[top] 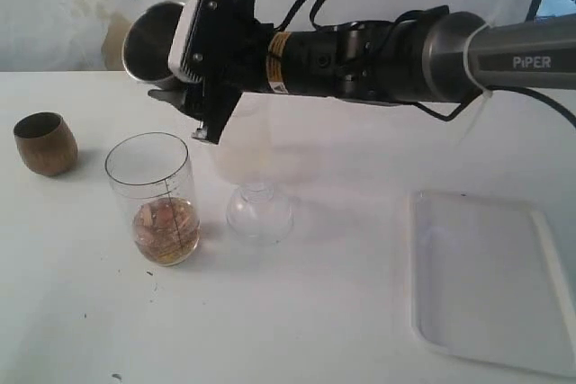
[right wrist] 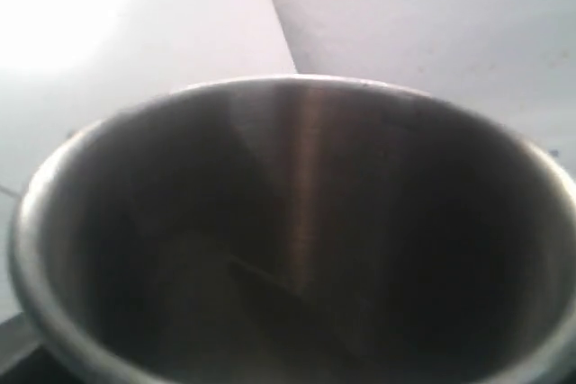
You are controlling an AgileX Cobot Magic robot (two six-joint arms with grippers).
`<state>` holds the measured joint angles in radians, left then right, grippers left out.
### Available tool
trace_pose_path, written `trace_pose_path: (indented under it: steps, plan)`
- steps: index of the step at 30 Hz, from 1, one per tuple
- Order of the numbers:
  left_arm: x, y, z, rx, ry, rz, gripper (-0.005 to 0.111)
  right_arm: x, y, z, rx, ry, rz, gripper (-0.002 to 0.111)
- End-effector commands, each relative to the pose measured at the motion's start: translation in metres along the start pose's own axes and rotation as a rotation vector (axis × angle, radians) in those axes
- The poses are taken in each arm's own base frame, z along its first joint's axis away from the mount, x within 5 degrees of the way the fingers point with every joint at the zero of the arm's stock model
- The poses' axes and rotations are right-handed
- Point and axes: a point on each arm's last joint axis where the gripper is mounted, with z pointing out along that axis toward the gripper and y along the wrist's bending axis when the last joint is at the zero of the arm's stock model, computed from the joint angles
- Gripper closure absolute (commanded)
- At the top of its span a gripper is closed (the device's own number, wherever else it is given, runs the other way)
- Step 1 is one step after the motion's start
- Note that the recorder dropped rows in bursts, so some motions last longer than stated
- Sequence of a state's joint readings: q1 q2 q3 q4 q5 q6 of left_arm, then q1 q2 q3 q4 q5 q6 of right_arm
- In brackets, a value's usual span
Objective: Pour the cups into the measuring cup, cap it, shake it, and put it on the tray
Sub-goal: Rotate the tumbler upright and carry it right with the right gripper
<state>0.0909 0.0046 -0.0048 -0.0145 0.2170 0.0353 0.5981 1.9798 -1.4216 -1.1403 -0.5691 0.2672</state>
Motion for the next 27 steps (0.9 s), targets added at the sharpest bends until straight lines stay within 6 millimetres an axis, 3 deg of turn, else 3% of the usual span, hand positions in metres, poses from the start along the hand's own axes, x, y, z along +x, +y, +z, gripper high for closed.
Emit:
trace_pose_path:
  steps: [1, 8, 14, 21, 27]
  plan:
    - [0.001, -0.001, 0.0, 0.008, -0.008, -0.015, 0.107, -0.018, -0.031, -0.017, 0.144, -0.076, 0.163, 0.108]
    - [0.001, -0.001, 0.0, 0.008, -0.008, -0.015, 0.107, -0.013, -0.064, -0.053, 0.251, -0.083, 0.369, 0.108]
    - [0.001, -0.001, 0.0, 0.008, -0.008, -0.015, 0.107, 0.011, -0.079, -0.092, 0.332, -0.075, 0.476, 0.108]
    - [0.001, -0.001, 0.0, 0.008, -0.008, -0.015, 0.107, 0.069, -0.079, -0.135, 0.423, -0.083, 0.596, 0.108]
    - [0.001, -0.001, 0.0, 0.008, -0.008, -0.015, 0.107, 0.122, -0.057, -0.143, 0.425, 0.055, 0.633, 0.108]
